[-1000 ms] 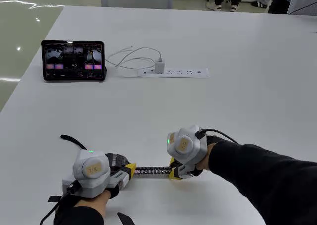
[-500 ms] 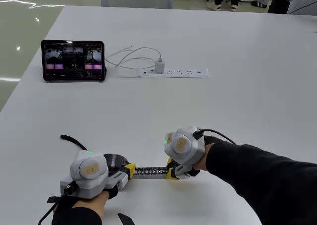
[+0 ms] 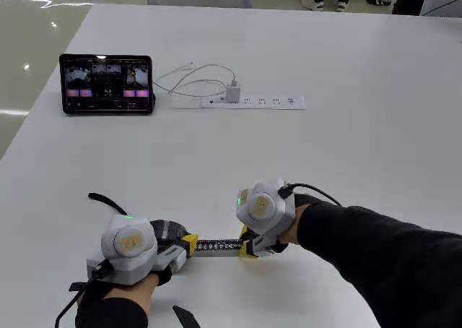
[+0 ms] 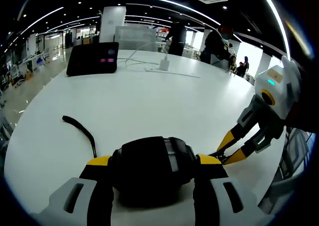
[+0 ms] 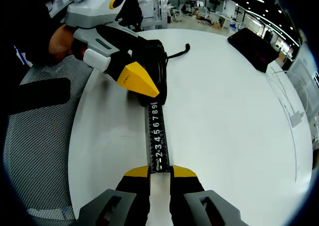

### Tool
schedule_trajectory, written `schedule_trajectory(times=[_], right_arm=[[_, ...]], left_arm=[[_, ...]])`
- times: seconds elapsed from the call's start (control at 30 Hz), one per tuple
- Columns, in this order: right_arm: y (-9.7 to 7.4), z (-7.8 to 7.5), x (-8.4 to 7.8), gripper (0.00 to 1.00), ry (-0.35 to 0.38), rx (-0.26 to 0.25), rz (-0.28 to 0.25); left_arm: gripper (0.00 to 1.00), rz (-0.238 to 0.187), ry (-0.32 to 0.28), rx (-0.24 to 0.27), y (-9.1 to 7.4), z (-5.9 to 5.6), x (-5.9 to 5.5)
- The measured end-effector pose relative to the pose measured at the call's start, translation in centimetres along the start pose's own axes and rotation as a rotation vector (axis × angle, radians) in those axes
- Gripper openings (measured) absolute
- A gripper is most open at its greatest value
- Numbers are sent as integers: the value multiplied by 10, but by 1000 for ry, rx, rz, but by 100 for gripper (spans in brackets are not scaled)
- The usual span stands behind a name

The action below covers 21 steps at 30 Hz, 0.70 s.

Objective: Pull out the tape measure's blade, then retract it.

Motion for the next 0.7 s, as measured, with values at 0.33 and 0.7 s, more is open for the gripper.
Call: schedule_trajectory(times=[0.33, 0.7], right_arm=[[2, 1, 4, 10, 0, 3, 0], [4, 1, 9, 10, 1, -6, -15]], left_arm=[[60, 2, 1, 1, 0, 0, 0], [60, 3, -4, -1, 0, 0, 0]])
Point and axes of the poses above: the centre of the closed fingertips' face, and the gripper's own axes: y roughly forward along the fingers, z roughly to its left, x roughly out of its top, the point moved 1 cm from there along -y, roughly backward along the fingers, and after that the axes turned 13 degrees about -x, right-handed, at the moved point
